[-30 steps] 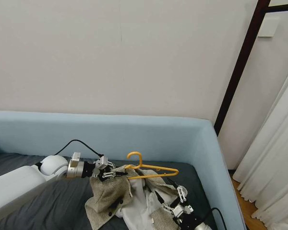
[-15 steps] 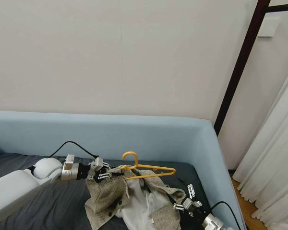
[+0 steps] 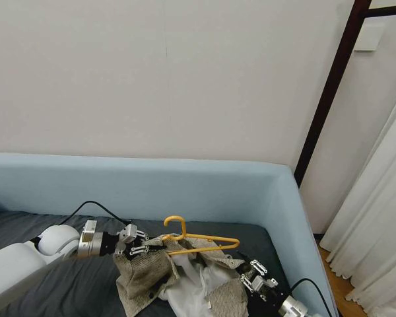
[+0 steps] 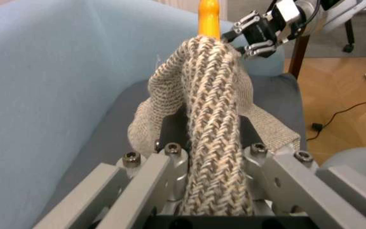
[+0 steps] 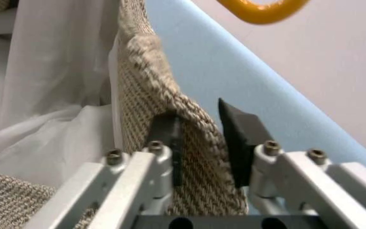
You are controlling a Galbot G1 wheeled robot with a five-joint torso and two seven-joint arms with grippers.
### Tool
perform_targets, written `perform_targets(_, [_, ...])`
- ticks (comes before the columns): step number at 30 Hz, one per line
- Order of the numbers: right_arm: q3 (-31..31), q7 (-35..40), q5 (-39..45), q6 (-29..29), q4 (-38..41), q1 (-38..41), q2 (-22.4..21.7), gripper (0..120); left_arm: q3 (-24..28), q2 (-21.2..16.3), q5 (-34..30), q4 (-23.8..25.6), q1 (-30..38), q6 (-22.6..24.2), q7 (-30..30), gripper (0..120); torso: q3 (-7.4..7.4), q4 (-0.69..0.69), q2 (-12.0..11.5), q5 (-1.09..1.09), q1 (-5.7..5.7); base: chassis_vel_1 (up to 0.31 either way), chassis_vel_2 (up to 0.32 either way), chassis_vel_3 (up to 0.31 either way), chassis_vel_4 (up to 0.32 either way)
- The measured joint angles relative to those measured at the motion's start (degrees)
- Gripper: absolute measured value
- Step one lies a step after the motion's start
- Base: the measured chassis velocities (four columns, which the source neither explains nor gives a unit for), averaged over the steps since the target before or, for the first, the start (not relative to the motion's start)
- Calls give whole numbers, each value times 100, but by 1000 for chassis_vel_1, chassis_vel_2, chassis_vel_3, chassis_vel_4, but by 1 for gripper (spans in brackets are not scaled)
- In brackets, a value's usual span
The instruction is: Pick up the clothes from the sofa and hang them on the clothes hanger.
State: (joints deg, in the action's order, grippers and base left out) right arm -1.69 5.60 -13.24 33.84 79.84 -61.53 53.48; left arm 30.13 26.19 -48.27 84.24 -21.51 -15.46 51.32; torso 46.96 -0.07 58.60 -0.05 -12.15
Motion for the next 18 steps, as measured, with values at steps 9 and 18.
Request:
perform_targets(9, [-105, -87, 126, 75, -112, 71, 12, 0, -355, -80, 45, 118, -430, -22, 6, 9, 0, 0, 0, 0, 0, 0, 0, 0, 0])
perform_targets(18, [-229, -203, 700, -195, -201, 175, 41, 0, -899, -176, 519, 118, -895, -227, 120, 9, 0, 1, 0, 1, 0, 0, 0, 0, 0])
